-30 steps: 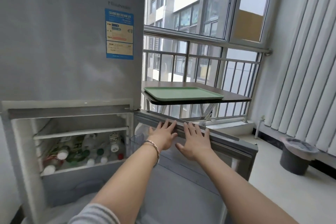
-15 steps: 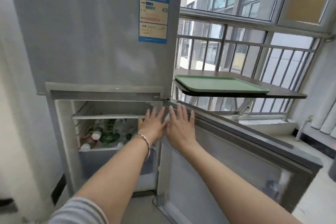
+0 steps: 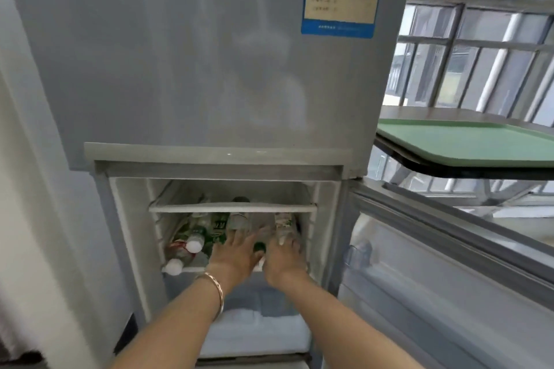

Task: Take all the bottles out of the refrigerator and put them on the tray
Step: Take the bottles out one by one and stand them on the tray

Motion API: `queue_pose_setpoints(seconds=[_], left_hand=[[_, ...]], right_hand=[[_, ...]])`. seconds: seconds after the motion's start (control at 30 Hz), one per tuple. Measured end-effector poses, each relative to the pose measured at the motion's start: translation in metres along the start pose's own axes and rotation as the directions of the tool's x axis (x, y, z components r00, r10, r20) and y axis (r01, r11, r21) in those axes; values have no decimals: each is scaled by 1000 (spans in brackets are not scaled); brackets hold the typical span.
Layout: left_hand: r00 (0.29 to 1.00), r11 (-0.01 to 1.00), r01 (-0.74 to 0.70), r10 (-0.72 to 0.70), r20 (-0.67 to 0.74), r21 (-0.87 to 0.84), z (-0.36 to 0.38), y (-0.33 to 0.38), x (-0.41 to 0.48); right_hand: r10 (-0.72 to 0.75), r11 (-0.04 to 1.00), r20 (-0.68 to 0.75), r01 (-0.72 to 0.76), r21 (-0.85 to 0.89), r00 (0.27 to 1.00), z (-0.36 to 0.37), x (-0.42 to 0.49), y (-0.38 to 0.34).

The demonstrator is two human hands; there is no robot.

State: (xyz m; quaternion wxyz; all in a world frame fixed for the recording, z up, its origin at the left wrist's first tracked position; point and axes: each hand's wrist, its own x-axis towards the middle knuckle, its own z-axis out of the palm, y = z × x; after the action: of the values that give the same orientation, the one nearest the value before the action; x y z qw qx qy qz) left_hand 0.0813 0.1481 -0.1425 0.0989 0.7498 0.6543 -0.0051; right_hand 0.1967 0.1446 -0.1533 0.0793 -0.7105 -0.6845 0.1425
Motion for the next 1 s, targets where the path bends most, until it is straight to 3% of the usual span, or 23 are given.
queue_pose_setpoints(seconds=[0.2, 0.3, 0.47, 0.6, 0.7, 0.87, 1.0], left_hand=[[999, 997, -46, 47, 12, -68, 24, -7, 47], [998, 995, -67, 68, 0, -72, 32, -12, 58], [993, 994, -106, 104, -51, -38, 42, -19, 60], [980, 988, -151, 150, -129, -3, 41, -14, 56], [975, 984, -164, 152, -162, -64, 35, -5, 49], [970, 965, -183, 146, -194, -189, 17, 16, 26], [979, 932, -163, 110, -173, -324, -6, 29, 8]], right_hand=[[139, 984, 99, -127, -122, 985, 31, 64, 24], [98, 990, 110, -86, -112, 989, 45, 77, 31], [54, 986, -70, -64, -153, 996, 55, 73, 35], [-69, 963, -329, -23, -268, 942, 52, 62, 29], [-178, 950, -407, 49, -307, 896, 36, 52, 26], [-250, 917, -358, 102, -385, 900, -9, 1, 17], [-284, 902, -195, 193, -387, 939, -36, -25, 20]])
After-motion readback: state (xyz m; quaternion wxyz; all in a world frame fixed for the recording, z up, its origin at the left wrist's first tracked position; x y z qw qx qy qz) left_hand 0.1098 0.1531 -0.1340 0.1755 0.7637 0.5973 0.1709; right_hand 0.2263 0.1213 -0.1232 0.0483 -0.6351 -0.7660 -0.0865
